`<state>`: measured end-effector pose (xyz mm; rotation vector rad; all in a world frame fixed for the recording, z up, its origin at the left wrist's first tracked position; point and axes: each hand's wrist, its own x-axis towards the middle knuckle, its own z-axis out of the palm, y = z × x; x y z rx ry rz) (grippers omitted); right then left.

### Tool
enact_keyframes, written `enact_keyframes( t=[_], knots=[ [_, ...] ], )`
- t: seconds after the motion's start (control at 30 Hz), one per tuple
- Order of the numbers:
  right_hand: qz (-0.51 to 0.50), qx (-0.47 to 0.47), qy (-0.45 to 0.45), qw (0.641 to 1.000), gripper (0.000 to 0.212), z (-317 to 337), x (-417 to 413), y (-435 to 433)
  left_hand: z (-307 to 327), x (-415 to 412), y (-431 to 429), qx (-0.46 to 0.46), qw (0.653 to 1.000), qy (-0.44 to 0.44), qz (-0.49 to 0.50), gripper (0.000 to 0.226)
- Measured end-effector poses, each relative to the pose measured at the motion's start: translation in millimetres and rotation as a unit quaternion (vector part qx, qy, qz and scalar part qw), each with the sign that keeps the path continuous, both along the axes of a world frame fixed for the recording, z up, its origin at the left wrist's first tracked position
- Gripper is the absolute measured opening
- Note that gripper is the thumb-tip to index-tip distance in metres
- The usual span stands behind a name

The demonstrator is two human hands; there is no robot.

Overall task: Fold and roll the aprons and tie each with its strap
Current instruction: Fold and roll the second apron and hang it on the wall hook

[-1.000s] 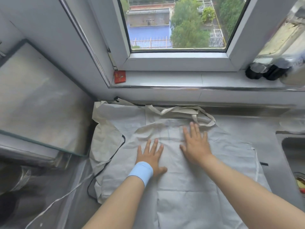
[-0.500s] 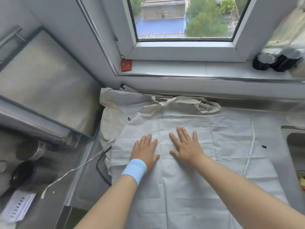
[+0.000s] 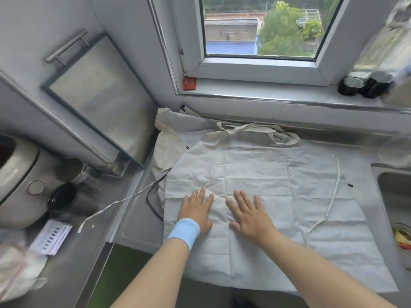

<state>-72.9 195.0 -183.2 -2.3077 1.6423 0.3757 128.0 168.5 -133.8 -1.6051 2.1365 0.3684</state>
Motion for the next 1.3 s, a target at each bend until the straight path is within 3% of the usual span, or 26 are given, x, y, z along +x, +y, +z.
enact_keyframes(
  t=[0.13,0.27,0.4,0.53,0.67,0.77,0.87,0.93,1.03,1.1,1.13,1.23,1.27,1.3],
  knots=[
    [-0.018,-0.018,0.017,1.0,0.068,19.2,12.1,21.6,1.9,22.5,39.9,-0.07,0.976,0.121,0.169,0.078],
    [0.025,-0.021,0.016,0.999,0.057,28.7,32.4,73.7,-4.1,60.2,84.3,-0.08,0.889,0.211,0.398,0.079],
    [-0.032,0.019,-0.006,0.999,0.062,18.7,42.9,113.1,-12.5,75.3,104.8,-0.074,0.857,0.235,0.452,0.068],
    [-0.023,0.041,-0.007,0.999,0.08,12.2,47.9,127.8,-8.8,82.1,115.1,-0.02,0.791,0.29,0.538,0.041],
    [-0.037,0.043,0.01,0.998,0.084,13.6,53.5,125.4,-4.0,97.6,131.9,0.1,0.771,0.339,0.53,0.042],
    [-0.043,-0.018,0.001,0.999,0.066,13.4,53.6,128.8,-0.6,111.4,151.9,0.132,0.753,0.428,0.483,0.031],
    [-0.01,-0.106,-0.028,0.994,0.026,11.3,58.6,134.5,19.1,115.6,156.2,0.129,0.724,0.474,0.484,0.026],
    [-0.023,-0.075,-0.039,0.996,0.016,17.1,63.6,139.0,39.4,109.4,150.5,0.148,0.716,0.498,0.466,0.033],
    [-0.092,0.025,-0.11,0.989,0.025,42.8,59.8,134.8,67.3,89.2,134.8,0.144,0.745,0.526,0.385,0.045],
    [-0.203,0.101,-0.224,0.948,0.029,71.2,53.2,122.0,85.3,69.8,123.7,0.134,0.768,0.531,0.332,0.052],
    [-0.272,0.118,-0.296,0.908,0.029,86.5,50.5,112.9,92.5,59.0,119.3,0.136,0.781,0.527,0.307,0.054],
    [-0.426,0.164,-0.483,0.747,0.037,137.6,33.7,85.9,111.7,12.9,108.5,0.15,0.821,0.506,0.218,0.062],
    [-0.438,0.18,-0.504,0.723,0.043,151.0,25.0,77.5,116.6,-4.5,107.1,0.154,0.839,0.488,0.186,0.061],
    [-0.441,0.189,-0.499,0.722,0.048,161.7,16.4,72.0,118.4,-21.6,105.8,0.161,0.857,0.464,0.155,0.059]
  ],
)
